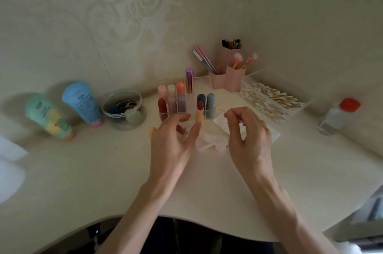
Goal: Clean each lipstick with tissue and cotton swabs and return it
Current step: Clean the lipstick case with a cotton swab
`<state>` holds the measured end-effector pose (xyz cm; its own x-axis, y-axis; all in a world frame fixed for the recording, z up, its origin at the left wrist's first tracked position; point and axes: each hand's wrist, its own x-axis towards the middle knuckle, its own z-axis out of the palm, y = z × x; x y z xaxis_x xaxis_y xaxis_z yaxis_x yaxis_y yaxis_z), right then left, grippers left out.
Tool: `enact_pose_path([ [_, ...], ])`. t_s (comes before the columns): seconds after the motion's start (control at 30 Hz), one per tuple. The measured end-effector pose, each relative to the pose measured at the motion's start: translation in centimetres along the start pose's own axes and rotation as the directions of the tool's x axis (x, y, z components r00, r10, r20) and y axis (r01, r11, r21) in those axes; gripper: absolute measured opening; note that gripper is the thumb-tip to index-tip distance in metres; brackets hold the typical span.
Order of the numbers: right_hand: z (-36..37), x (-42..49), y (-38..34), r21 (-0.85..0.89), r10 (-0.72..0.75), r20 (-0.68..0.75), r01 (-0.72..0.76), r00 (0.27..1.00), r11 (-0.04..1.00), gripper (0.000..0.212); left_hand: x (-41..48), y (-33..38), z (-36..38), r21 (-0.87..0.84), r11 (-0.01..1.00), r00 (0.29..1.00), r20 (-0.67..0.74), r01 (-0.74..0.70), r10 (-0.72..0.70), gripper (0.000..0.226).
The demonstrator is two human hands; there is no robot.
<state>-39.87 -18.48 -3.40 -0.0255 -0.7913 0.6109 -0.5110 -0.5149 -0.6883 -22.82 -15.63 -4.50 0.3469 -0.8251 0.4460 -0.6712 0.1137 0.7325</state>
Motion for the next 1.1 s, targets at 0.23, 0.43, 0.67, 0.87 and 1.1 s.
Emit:
enact_pose_path([
  [0.23, 0.0, 0.1, 0.1, -0.015, 0.035, -0.035, -0.035, 0.999, 0.999, 0.014, 1.7, 0.4, 1.8, 0.121, 0.989, 0.991, 0.095, 0.087, -0.099, 0.037],
  [0.43, 0.0, 0.1, 0.2, -0.009, 0.021, -0.001, -0.021, 1.000, 1.000, 0.012, 2.1, 1.2, 1.8, 0.054, 0.996, 0.996, 0.050, 0.074, -0.077, 0.017],
  [0.67, -0.2, 0.1, -0.6, 0.174, -0.015, 0.077, 0.001, 0.997, 0.985, 0.013, 0.9, 1.3, -2.2, -0.401, 0.908, 0.991, 0.105, 0.120, -0.084, 0.013],
  [0.87, 0.3, -0.4, -1.6, 0.220, -0.136, 0.184, 0.094, 0.974, 0.971, 0.016, -0.5, 0.3, -4.9, -0.598, 0.719, 0.905, 0.413, 0.353, -0.100, 0.026],
  [1.1, 0.6, -0.8, -1.6, 0.206, -0.164, 0.268, 0.110, 0.949, 0.972, 0.007, -1.1, -0.7, -5.1, -0.535, 0.718, 0.855, 0.492, 0.445, -0.163, 0.021],
])
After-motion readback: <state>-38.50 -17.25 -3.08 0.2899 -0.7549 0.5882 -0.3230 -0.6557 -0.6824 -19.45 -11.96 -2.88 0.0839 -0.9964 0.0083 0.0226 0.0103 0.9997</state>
